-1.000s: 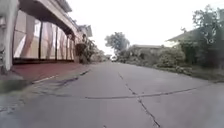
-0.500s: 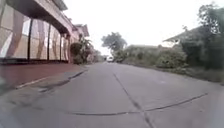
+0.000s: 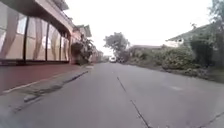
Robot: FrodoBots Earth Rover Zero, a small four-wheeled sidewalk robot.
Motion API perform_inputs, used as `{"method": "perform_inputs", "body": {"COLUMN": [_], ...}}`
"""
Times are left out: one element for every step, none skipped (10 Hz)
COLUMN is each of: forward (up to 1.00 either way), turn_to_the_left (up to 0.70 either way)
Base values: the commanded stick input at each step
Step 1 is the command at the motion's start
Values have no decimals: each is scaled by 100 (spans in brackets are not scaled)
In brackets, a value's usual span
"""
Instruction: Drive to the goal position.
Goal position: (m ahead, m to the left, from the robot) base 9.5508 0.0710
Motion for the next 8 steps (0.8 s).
{"method": "perform_inputs", "body": {"forward": [100,100,100,100,100,100,100,100], "turn_to_the_left": [8,8,8,8,-3,-30,-32,-32]}}
